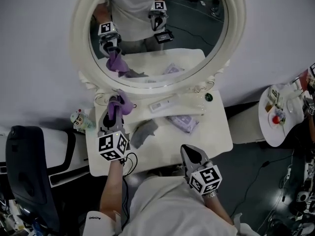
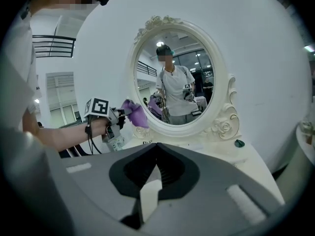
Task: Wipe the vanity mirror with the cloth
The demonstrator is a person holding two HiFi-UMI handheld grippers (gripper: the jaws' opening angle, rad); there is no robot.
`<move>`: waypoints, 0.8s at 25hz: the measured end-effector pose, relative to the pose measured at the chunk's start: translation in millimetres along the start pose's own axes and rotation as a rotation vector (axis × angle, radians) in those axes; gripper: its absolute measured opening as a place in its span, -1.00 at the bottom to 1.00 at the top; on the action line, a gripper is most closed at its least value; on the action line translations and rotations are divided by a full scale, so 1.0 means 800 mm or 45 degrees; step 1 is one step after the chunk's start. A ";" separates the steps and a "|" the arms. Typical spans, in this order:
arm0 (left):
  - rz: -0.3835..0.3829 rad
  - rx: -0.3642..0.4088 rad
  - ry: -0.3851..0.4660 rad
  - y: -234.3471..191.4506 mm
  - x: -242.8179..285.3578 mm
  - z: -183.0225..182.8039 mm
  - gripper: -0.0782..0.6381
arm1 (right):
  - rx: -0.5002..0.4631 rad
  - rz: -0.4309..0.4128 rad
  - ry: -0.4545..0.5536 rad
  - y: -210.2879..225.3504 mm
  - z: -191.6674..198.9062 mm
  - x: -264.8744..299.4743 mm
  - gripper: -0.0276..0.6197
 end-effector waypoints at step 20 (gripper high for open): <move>-0.123 0.044 0.009 0.237 -0.292 0.082 -0.61 | -0.025 -0.478 0.153 0.051 0.058 -0.097 -0.90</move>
Point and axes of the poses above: the fingertips, and each gripper's own axes: x forward along the fingers, y to its right, z out of its underside, the point moved 9 cm from there along -x, backward along the fingers, and after that the axes turned 6 degrees about -y, right-handed, at the moved point
